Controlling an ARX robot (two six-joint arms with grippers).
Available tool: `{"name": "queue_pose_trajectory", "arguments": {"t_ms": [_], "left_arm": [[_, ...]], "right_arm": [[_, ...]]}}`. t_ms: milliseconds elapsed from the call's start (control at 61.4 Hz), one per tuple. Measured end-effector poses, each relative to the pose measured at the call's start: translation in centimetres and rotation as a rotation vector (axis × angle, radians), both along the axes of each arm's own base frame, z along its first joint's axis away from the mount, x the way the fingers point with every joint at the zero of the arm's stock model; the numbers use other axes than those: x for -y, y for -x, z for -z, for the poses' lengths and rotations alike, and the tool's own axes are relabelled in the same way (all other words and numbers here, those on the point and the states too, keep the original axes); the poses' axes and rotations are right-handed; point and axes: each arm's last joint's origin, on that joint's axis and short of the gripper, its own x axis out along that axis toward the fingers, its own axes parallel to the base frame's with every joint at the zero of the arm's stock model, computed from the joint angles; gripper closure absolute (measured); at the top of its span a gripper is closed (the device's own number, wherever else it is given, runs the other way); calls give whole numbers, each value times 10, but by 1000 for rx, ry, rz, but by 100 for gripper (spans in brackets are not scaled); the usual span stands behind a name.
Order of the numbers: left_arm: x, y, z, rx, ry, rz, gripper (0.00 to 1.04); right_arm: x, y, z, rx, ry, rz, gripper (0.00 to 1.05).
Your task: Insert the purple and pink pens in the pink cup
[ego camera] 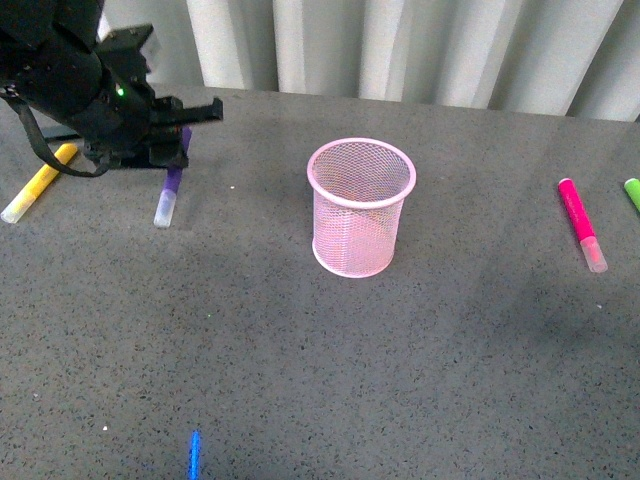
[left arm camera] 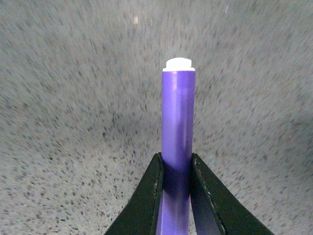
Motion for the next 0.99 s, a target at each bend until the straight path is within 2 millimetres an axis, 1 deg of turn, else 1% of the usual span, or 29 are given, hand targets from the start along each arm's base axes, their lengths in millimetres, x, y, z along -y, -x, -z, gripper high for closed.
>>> {"name": "queue_pose_trajectory", "arguments": {"t_ms": [114,163,212,293,309,375,423,456,505,603,651,717,863,993], "left_arm": [[4,13,-28,197,23,-30,92],[9,21,-44,314,41,-38,92],[14,30,-55,410,63,-47,92],[29,48,-73,578,114,-52,92],[31,50,-74,597,117,-51,92],[51,65,-80,701,160,-24,92],[64,74,-79,748,177,-4,92],[78,84,-76,783,187,16,92],[93,93,-71,803,199,38,92],[134,111,-57,860,202,59,92],[145,116,-51,884,184,52,92],[161,120,-36,893,150,49,92],[166,115,-17,866,100,18,92],[162,111,-5,830,74,-6,92]], "right_arm": [[0,0,0,0,0,0,7],[0,0,0,0,0,0,7],[0,0,0,0,0,0,7],[0,0,0,0,0,0,7],[0,0,0,0,0,0,7],[0,0,0,0,0,0,7],[0,0,0,0,0,0,7],[0,0,0,0,0,0,7],[0,0,0,0,0,0,7],[0,0,0,0,0,0,7],[0,0,0,0,0,0,7],[0,0,0,0,0,0,7],[0,0,0,0,0,0,7],[0,0,0,0,0,0,7]]}}
